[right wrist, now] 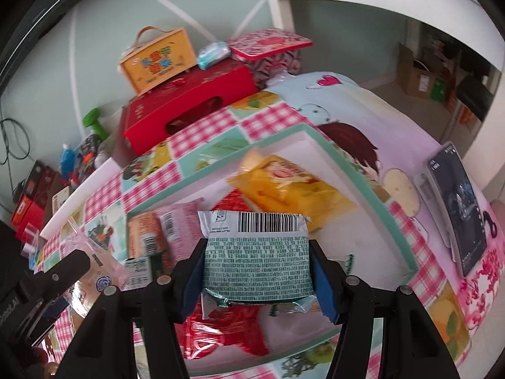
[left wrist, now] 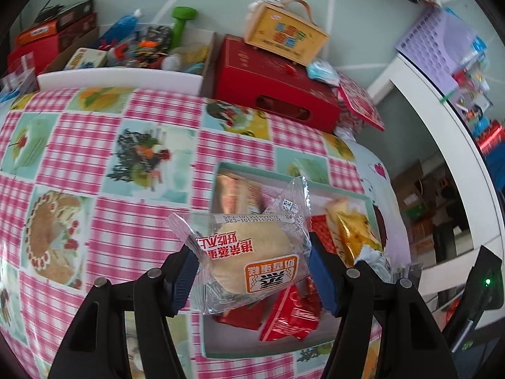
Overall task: Organize snacks
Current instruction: 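Carry the green cake and bun bag into the tray and release both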
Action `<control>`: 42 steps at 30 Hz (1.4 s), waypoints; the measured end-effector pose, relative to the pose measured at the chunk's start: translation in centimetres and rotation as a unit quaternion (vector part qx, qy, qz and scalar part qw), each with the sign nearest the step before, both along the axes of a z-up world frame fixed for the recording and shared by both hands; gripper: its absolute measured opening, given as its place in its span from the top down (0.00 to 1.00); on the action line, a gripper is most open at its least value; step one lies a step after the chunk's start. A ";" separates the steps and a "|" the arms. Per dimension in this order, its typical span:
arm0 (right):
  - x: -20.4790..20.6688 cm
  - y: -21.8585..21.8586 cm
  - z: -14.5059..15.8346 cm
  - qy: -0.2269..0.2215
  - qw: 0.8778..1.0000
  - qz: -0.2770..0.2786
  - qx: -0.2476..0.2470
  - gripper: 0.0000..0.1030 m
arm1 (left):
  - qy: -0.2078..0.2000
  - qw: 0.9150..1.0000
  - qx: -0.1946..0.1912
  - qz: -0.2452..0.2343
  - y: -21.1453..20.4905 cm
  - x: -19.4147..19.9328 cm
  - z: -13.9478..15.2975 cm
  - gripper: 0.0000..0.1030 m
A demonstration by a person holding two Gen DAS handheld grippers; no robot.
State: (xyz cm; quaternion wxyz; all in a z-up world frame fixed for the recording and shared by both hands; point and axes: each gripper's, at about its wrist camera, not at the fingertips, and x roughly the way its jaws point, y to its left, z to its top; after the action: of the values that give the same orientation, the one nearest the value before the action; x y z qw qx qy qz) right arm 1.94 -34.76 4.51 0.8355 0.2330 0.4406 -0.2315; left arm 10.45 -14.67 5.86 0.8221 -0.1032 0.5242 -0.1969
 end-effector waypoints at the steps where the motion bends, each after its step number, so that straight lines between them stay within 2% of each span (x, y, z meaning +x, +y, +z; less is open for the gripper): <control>1: -0.1 -0.3 -0.2 0.003 1.000 -0.004 0.002 0.39 | 0.000 1.000 0.001 -0.005 -0.5 -0.1 0.0 0.35; 15: -0.9 -2.2 -1.0 0.015 1.000 -0.018 0.016 0.39 | -0.007 0.998 0.022 -0.057 -5.1 -1.6 -0.8 0.35; 42: -0.5 -2.3 -1.9 0.032 0.999 -0.010 0.026 0.38 | 0.002 0.998 -0.003 -0.065 -4.9 -1.5 -0.9 0.33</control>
State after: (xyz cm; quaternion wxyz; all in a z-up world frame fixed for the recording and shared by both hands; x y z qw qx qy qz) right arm 1.40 -37.02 2.65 0.8124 0.2510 0.4707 -0.2354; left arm 8.91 -19.55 4.91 0.8062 -0.0713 0.5308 -0.2514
